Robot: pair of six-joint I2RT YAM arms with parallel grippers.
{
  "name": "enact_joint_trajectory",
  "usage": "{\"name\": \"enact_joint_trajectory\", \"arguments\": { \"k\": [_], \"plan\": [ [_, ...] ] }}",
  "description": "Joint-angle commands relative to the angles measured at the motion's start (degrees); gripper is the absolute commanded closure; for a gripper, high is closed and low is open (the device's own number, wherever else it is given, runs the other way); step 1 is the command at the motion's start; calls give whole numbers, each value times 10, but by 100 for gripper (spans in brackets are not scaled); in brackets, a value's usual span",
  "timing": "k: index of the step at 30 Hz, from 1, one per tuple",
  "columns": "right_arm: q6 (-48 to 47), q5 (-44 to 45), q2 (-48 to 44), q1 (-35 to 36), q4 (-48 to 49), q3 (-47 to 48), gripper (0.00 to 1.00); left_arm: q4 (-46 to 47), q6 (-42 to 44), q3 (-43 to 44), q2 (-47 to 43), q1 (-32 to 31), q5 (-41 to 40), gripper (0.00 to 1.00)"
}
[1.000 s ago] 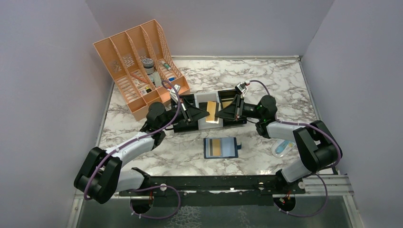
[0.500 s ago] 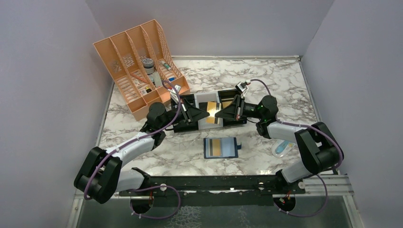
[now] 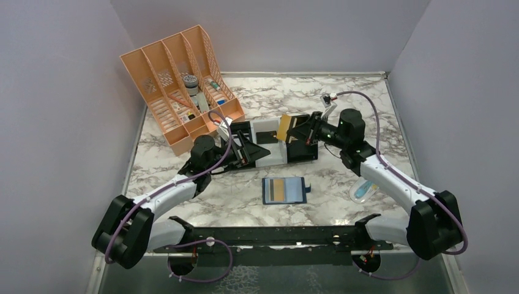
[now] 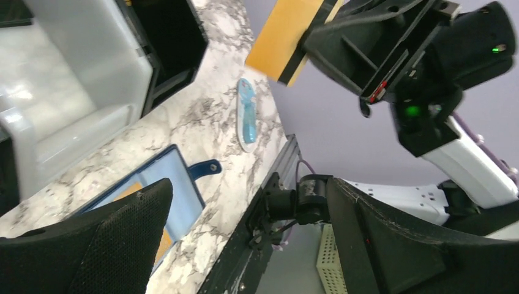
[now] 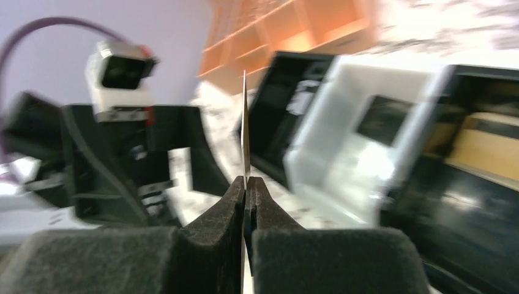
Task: Take the credit cards out of the card holder
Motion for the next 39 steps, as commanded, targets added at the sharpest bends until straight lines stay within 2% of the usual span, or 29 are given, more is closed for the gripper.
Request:
{"name": "enact_joint_trajectory", "arguments": {
  "k": [1,6,11,14,19,24,31,39],
  "plan": [
    [-175,202,-29,-3,-187,30,99,-99,66,12,-25,2,-49,1],
    [-258,265,-40,-2,-186,24,99,-136,90,17,-29,2,-67,1],
    [-332,307,-6,12,-156,31,99,-167,116,30,-34,2,-66,1],
    [-387,349,0,35,-123,18,99,-226,147,46,-48,2,-84,1],
    [-505,403,20,79,-50,-9,99,-356,224,82,-77,3,-159,1],
    [-598,383,57,87,-15,-7,99,-434,270,114,-87,3,-200,1],
    [-680,412,127,87,-46,24,99,-447,266,104,-111,4,-216,1],
    [-727,443,177,87,-1,24,99,-454,269,107,-115,4,-215,1]
  ]
}}
